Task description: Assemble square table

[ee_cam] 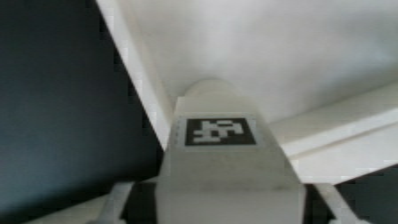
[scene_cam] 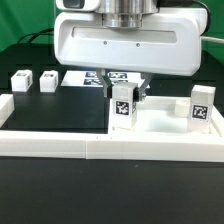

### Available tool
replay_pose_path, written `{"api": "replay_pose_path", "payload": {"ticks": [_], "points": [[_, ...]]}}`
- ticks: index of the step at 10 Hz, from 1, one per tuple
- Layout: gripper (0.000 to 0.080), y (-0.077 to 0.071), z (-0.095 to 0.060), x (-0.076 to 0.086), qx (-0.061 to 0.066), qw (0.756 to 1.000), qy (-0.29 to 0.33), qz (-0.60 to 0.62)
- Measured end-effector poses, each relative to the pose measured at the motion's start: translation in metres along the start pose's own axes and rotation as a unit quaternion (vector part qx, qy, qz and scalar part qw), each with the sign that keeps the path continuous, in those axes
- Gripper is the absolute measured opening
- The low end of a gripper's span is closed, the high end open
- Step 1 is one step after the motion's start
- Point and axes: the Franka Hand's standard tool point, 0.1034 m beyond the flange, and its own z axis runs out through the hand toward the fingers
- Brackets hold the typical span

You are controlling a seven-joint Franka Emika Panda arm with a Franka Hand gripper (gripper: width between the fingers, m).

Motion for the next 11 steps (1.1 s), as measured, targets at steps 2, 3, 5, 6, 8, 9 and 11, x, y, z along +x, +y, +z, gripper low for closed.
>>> {"api": "replay_pose_path", "payload": {"ticks": [2,3,5,6,8,9,11], "points": [[0.0290,-0.0001,0.0000,0.0000,0.000,0.997,0.000,0.072],[0.0290,0.0006,-0.0008,0.0013,0.000,0.990,0.002,0.140],[0.0290,-0.0011,-0.0017,0.0016,0.000,0.960,0.003,0.279],[0.0290,-0.0042,-0.0016,0.0003,0.001,0.939,0.001,0.343],[0.0291,-0.0042,0.0011,-0.0008,0.011,0.884,-0.007,0.468],[0.0291,-0.0043,0.0026,-0.0019,0.019,0.844,-0.011,0.535],[0.0291,-0.0060,0.0029,-0.0025,0.025,0.768,-0.019,0.640]]}}
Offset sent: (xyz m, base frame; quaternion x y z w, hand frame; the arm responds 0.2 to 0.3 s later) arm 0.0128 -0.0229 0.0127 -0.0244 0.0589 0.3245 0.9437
